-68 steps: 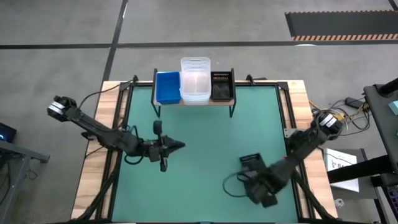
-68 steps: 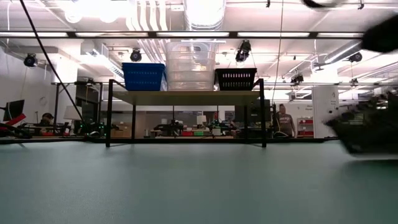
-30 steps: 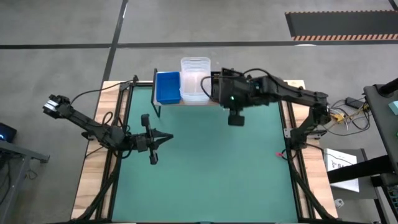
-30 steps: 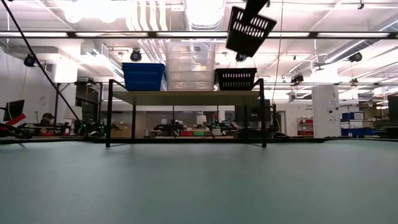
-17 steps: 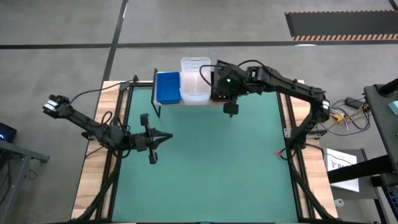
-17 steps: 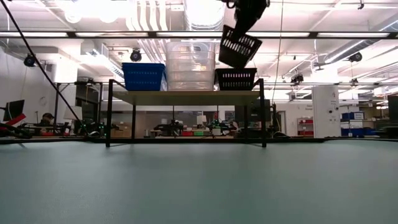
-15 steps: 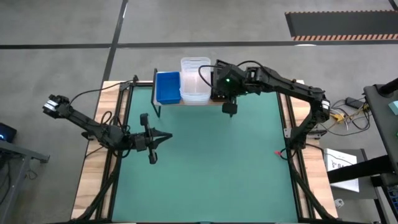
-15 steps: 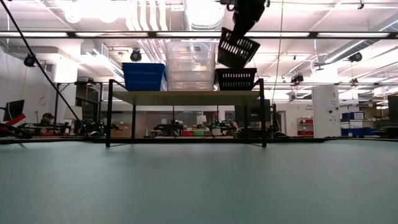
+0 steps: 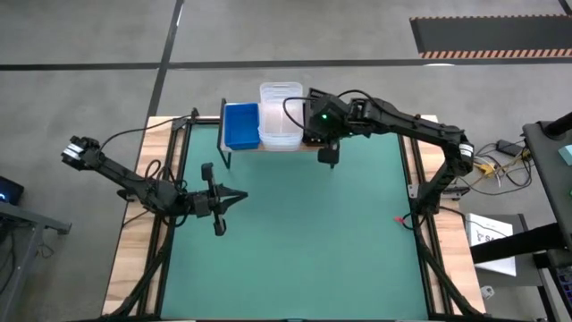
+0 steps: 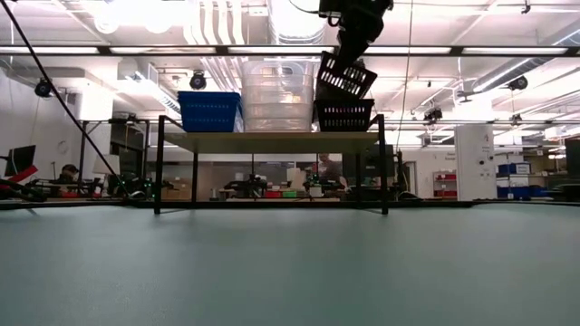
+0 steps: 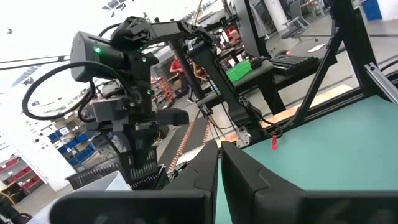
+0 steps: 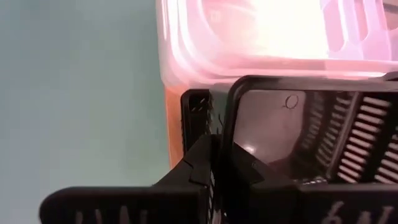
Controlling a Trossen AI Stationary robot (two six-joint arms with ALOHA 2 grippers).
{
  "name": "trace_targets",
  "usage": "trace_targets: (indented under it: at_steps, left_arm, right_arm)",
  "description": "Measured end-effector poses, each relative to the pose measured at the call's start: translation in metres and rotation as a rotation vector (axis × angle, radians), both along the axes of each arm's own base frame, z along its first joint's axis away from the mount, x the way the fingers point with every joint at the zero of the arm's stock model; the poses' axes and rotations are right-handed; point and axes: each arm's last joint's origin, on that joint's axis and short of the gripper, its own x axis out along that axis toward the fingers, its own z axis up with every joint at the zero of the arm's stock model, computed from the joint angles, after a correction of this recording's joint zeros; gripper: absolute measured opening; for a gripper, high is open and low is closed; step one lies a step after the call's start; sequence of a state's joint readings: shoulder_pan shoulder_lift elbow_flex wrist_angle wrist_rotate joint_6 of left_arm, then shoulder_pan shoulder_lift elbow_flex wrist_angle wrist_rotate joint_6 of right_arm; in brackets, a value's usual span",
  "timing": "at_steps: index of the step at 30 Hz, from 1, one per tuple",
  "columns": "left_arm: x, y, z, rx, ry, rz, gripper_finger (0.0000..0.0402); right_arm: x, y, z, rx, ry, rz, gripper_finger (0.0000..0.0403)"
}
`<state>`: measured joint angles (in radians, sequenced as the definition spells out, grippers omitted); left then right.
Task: Stack baskets on shelf by color
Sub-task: Stack the black bin on the black bins on the shelf
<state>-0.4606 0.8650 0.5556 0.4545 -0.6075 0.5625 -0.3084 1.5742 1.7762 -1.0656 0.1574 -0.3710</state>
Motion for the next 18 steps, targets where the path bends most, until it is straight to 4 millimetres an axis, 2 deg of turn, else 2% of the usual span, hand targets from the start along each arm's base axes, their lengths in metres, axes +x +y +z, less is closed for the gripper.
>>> trace_targets:
  at_steps: [10,18]
  left_arm:
    - [0.0000,0.0000,0.0000,0.000,0.000,0.000,0.0004]
    - [0.0000,0.0000,0.0000,0.000,0.000,0.000,0.0004]
  right_arm:
    - [0.0002,-0.0002,0.0000,0.003,-0.006,-0.013,0.0078]
    - [0.0001,-0.0001,-0.0001,0.006,-0.006,-0.016,0.0097]
